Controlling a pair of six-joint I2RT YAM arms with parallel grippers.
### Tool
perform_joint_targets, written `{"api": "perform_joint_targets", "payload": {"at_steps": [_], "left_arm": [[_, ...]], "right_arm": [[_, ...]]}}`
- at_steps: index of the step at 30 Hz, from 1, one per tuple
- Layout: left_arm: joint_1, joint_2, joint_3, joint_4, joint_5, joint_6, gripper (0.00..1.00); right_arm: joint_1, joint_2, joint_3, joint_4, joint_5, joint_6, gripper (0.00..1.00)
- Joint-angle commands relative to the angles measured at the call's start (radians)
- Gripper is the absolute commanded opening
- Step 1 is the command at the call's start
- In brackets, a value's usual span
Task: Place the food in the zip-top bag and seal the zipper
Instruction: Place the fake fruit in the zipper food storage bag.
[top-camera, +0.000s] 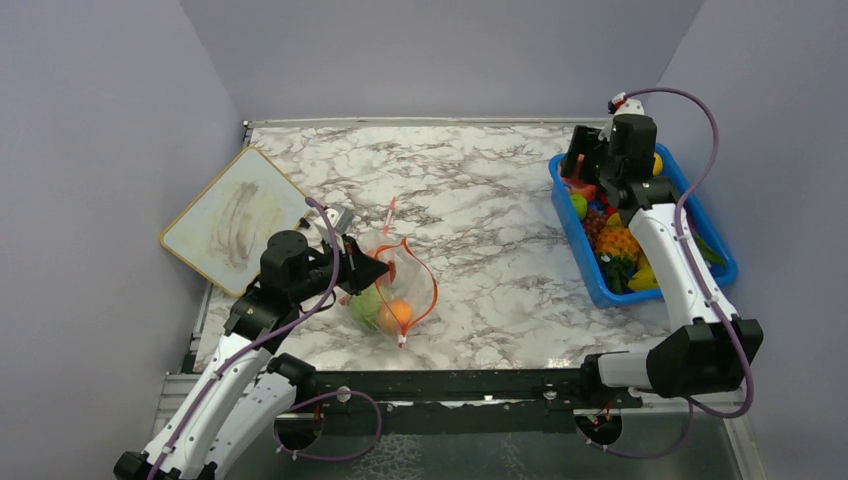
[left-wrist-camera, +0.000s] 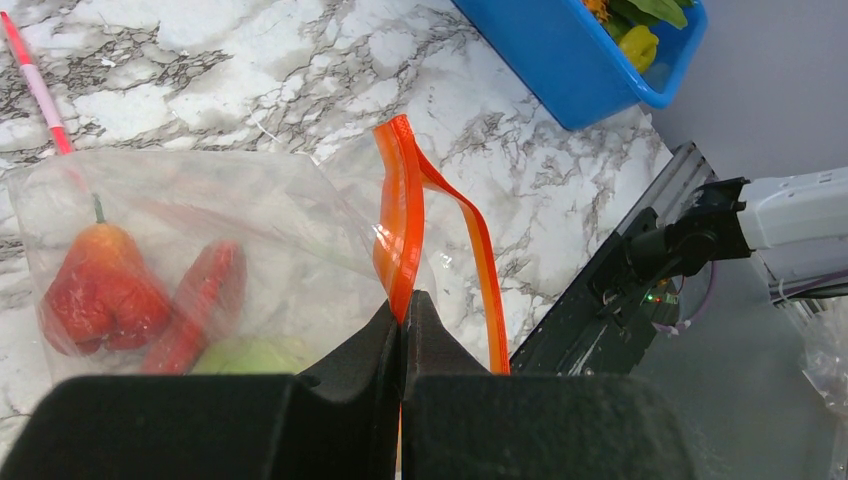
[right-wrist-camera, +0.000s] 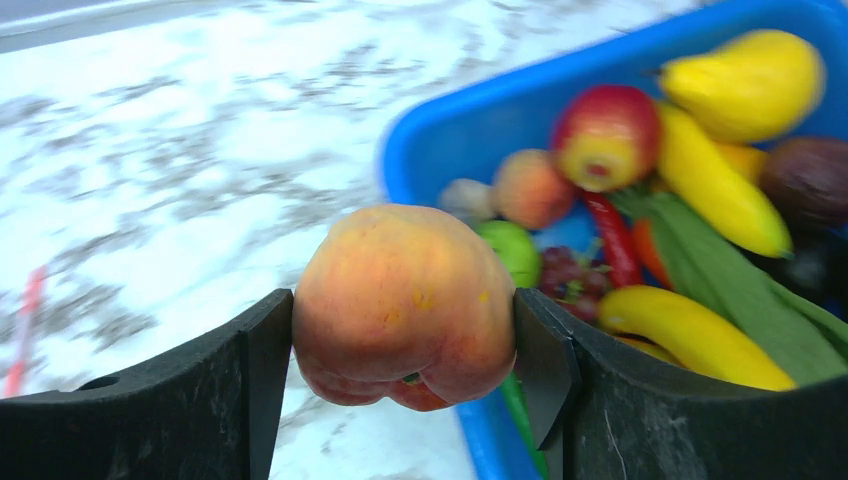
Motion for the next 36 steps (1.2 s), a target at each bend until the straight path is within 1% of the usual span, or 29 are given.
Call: {"api": "perform_joint_targets", "payload": {"at_steps": [1, 4, 8, 11, 13, 16, 23, 31, 34, 36], "left_arm": [[-0.003, 0.001, -0.009, 0.039, 0.001, 0.012, 0.0], [-0.004, -0.001, -0.009, 0.038, -0.002, 0.01, 0.0], [-0.003, 0.004, -0.009, 0.039, -0.003, 0.008, 0.0], [-0.004, 0.011, -0.009, 0.04, 0.0, 0.008, 0.0], [-0.003, 0.013, -0.009, 0.04, 0.0, 0.008, 0.0], [-0.004, 0.012, -0.01, 0.039, -0.002, 0.008, 0.0], [-0.002, 0.012, -0.009, 0.04, -0.004, 0.005, 0.0], [-0.003, 0.008, -0.013, 0.04, 0.0, -0.005, 0.0], [-0.003, 0.008, -0.012, 0.041, 0.002, -0.012, 0.0], [-0.003, 0.008, -0.012, 0.043, 0.005, -0.015, 0.0]], "right_arm": [[0.053, -0.072, -0.029, 0.047, -0.267, 0.013, 0.39], [0.085, -0.11, -0.067, 0.093, -0.38, 0.042, 0.39], [0.165, -0.151, -0.112, 0.139, -0.471, 0.074, 0.39], [0.25, -0.171, -0.136, 0.147, -0.498, 0.083, 0.39], [0.275, -0.186, -0.161, 0.169, -0.562, 0.1, 0.39], [0.302, -0.215, -0.211, 0.227, -0.675, 0.139, 0.39], [0.415, -0.273, -0.321, 0.361, -0.834, 0.2, 0.39], [0.563, -0.262, -0.423, 0.518, -0.881, 0.26, 0.39], [0.636, -0.237, -0.429, 0.568, -0.873, 0.277, 0.39], [0.692, -0.212, -0.418, 0.574, -0.841, 0.264, 0.39]]}}
